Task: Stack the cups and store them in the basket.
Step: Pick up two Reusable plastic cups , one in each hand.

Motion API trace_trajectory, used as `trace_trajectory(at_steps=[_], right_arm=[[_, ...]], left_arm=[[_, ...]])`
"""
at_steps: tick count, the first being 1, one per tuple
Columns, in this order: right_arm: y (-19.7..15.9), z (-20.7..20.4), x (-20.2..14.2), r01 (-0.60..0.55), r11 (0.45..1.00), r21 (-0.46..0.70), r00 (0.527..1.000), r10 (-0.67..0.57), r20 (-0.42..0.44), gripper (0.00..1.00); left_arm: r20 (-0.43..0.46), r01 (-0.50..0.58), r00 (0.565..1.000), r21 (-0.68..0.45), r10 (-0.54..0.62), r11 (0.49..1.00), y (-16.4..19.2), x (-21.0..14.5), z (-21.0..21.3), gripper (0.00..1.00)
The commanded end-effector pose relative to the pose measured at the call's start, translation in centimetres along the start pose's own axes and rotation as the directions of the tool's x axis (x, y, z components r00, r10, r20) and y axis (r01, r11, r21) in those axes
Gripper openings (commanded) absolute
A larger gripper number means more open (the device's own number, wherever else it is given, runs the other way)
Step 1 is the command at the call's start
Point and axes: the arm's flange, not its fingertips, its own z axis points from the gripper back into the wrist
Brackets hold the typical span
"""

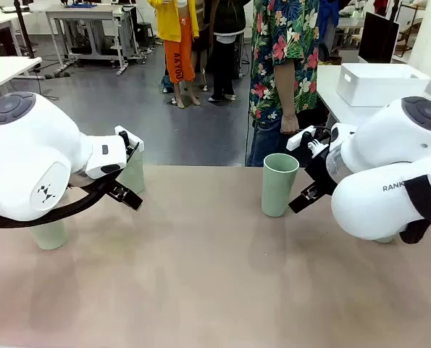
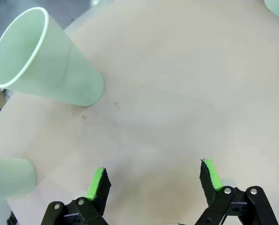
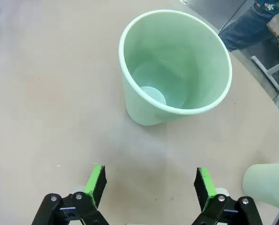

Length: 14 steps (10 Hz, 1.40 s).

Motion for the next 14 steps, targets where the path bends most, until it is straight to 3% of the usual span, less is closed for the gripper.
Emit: trace_trajectory(at_steps=[1, 10, 14], right_arm=[[0.0, 0.0, 0.0, 0.000, 1.000, 0.000, 1.000, 0.000, 0.000, 1.00], [0.0, 0.0, 0.0, -0.001, 1.000, 0.000, 1.000, 0.001, 0.000, 1.00], [-3.0, 7.4, 2.7, 0.047, 0.999, -0.024, 0.999, -0.047, 0.013, 1.00]], left_arm=[[0.001, 0.000, 1.000, 0.000, 0.000, 1.000, 0.0, 0.0, 0.0, 1.00], [0.000, 0.000, 1.000, 0.000, 0.000, 1.000, 0.0, 0.0, 0.0, 1.00], [0.002, -0.031, 1.000, -0.110, 0.031, 0.994, 3.8, 3.0, 6.0, 1.00]])
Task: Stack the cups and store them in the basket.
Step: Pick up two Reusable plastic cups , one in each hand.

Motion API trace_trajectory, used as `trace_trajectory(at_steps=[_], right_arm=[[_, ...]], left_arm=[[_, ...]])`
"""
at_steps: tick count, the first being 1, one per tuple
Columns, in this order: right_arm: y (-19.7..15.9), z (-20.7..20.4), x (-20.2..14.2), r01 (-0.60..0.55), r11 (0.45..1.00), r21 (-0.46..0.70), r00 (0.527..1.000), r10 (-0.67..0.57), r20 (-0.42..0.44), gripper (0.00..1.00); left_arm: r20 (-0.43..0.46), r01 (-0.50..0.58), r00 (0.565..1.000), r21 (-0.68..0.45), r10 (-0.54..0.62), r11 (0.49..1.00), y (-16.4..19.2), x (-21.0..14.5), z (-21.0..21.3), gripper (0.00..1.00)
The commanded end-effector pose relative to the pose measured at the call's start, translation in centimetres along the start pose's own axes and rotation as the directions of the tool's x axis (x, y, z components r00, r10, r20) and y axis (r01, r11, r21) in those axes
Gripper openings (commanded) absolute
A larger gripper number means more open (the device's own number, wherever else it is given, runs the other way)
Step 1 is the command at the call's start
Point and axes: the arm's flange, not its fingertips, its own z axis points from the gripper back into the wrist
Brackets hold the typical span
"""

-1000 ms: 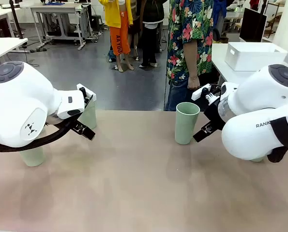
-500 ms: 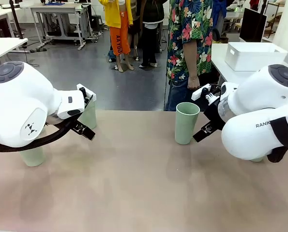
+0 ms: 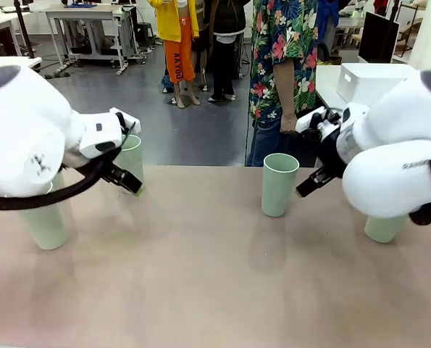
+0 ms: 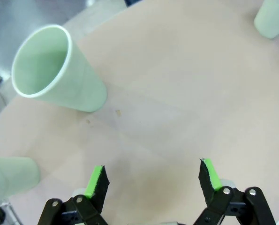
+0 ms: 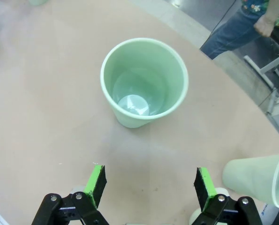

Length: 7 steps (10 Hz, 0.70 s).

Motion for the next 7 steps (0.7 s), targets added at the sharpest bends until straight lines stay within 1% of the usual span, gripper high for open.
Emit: trace_trajectory(at_steps=[1, 2, 4, 6, 7], right_arm=[[-2.0, 4.2, 1.1, 0.002, 1.000, 0.028, 1.000, -0.003, 0.005, 1.00], [-3.6, 6.6, 1.5, -0.026, 0.997, 0.078, 1.000, 0.025, 0.009, 1.00], [-7.2, 10.2, 2.0, -0.078, 0.987, 0.139, 0.997, 0.075, 0.028, 1.00], [-12.1, 13.1, 1.1, -0.178, 0.960, 0.216, 0.982, 0.159, 0.104, 1.00], [-15.0, 14.1, 0.0, -0.210, 0.949, 0.233, 0.973, 0.179, 0.148, 1.00]], left_arm=[[-0.015, 0.038, 0.999, -0.085, -0.039, 0.996, 2.7, 0.9, 3.3, 1.00], [-0.017, 0.080, 0.996, -0.141, -0.083, 0.987, 4.1, 1.3, 5.6, 1.00], [0.018, 0.143, 0.990, -0.172, -0.142, 0.975, 7.4, 1.7, 9.8, 1.00], [0.083, 0.199, 0.979, -0.246, -0.184, 0.949, 12.6, 0.8, 13.9, 1.00], [0.123, 0.234, 0.971, -0.286, -0.207, 0.929, 15.5, -0.4, 15.5, 1.00]])
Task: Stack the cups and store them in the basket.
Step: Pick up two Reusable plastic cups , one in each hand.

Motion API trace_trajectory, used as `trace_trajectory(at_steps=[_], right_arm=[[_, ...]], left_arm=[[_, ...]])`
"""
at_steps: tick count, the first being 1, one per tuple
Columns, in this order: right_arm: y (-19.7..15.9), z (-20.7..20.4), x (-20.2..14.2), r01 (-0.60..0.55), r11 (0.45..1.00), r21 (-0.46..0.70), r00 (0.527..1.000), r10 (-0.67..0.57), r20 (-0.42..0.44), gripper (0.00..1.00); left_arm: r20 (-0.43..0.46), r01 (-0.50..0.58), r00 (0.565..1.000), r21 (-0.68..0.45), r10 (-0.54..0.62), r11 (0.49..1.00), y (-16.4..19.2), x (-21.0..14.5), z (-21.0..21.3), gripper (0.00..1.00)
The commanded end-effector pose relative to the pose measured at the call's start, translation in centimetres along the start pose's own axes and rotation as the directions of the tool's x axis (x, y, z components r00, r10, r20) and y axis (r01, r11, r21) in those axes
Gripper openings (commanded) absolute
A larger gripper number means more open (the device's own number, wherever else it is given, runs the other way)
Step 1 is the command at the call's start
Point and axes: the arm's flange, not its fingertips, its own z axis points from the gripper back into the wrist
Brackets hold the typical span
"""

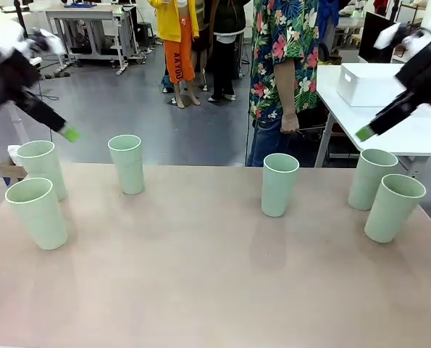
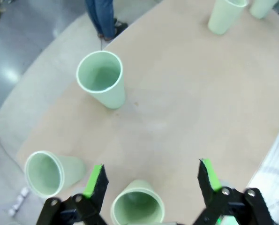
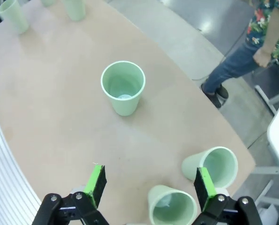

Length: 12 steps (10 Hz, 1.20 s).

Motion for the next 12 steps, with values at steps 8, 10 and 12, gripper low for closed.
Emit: trace_trajectory(at_steps=[8, 10, 12], right_arm=[[-13.1, 4.3, -13.6, -0.120, 0.961, 0.248, 0.955, 0.043, 0.294, 1.00], [-13.1, 4.4, -14.6, -0.136, 0.961, 0.242, 0.935, 0.044, 0.352, 1.00], [-14.1, 4.1, -13.4, -0.164, 0.961, 0.224, 0.914, 0.063, 0.400, 1.00]], left_arm=[[0.374, 0.212, 0.916, -0.142, -0.145, 0.967, 8.3, -13.7, 5.9, 1.00], [0.436, 0.219, 0.886, -0.090, -0.159, 0.972, 7.3, -14.9, 5.5, 1.00], [0.505, 0.228, 0.847, -0.063, -0.166, 0.972, 6.4, -15.5, 5.7, 1.00]])
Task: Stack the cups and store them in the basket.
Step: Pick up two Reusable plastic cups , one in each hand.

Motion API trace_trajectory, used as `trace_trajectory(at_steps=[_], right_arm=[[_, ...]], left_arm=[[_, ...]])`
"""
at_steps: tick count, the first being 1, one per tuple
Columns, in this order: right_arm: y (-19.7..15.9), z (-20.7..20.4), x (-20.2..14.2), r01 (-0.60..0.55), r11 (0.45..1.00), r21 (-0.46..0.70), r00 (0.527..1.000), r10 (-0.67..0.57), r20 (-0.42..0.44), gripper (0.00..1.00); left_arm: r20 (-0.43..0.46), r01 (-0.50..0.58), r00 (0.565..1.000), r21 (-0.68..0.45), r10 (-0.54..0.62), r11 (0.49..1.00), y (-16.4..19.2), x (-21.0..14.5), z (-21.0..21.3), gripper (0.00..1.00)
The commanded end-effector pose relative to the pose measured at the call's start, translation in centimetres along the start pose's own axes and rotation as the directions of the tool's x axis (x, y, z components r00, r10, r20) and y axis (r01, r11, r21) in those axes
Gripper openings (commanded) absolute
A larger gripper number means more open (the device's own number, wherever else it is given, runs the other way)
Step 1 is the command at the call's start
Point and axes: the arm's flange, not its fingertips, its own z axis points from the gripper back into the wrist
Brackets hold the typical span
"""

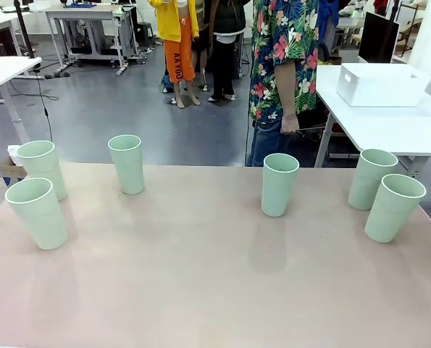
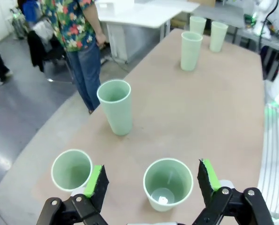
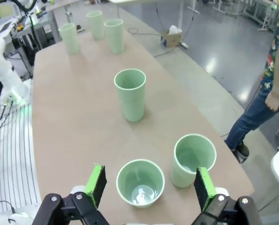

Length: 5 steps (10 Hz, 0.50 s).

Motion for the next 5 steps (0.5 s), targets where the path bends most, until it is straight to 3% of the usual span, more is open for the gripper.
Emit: trace_trajectory(at_steps=[1, 5], right_arm=[[-1.4, -0.1, 0.6, -0.045, 0.999, 0.004, 0.998, 0.045, 0.044, 1.00], [-2.5, -0.6, 1.8, -0.033, 0.999, 0.034, 0.998, 0.031, 0.059, 1.00]], left_arm=[[0.082, 0.037, 0.996, 0.007, -0.037, 0.999, -1.4, -0.5, -0.3, 1.00], [0.111, 0.000, 0.994, 0.051, -0.006, 0.999, -0.9, -0.7, -0.3, 1.00]])
